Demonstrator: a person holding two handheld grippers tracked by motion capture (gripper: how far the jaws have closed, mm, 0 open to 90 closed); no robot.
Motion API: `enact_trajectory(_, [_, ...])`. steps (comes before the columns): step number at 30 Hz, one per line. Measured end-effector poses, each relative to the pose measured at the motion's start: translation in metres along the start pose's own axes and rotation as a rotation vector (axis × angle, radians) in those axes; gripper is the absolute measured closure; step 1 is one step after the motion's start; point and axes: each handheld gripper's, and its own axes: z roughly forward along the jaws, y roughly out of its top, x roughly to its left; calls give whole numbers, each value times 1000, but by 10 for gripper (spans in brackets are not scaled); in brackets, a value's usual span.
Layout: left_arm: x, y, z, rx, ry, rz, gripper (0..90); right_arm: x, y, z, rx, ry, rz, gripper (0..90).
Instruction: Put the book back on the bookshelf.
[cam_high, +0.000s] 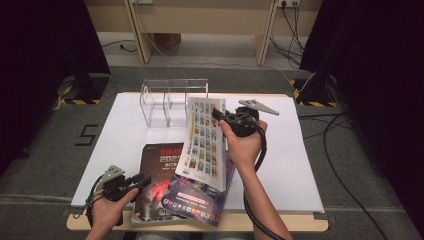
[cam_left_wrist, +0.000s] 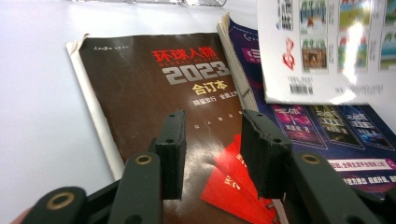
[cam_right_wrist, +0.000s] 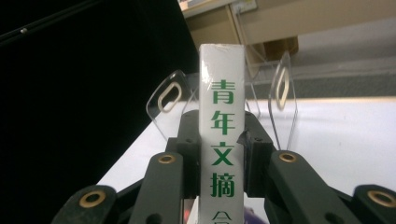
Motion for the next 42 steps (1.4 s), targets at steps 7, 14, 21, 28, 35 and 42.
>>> enact_trajectory(7, [3, -3, 0, -23, 16, -7, 601, 15, 21, 8, -61, -30, -52, 742])
enact_trajectory(14, [3, -4, 0, -34, 16, -7, 601, 15, 34, 18, -94, -57, -51, 742])
enact_trajectory(21, [3, -4, 0, -37, 13, -5, 599, 12, 44, 29, -109, -100, -71, 742])
enact_trajectory(28, [4, -5, 1, -37, 12, -5, 599, 4, 54, 38, -105, -115, -56, 741])
enact_trajectory(35, [4, -5, 1, -40, 13, -10, 600, 3, 60, 48, -104, -119, -50, 742])
enact_trajectory(42, [3, -5, 1, -43, 9, -7, 600, 3, 67, 63, -123, -141, -51, 741])
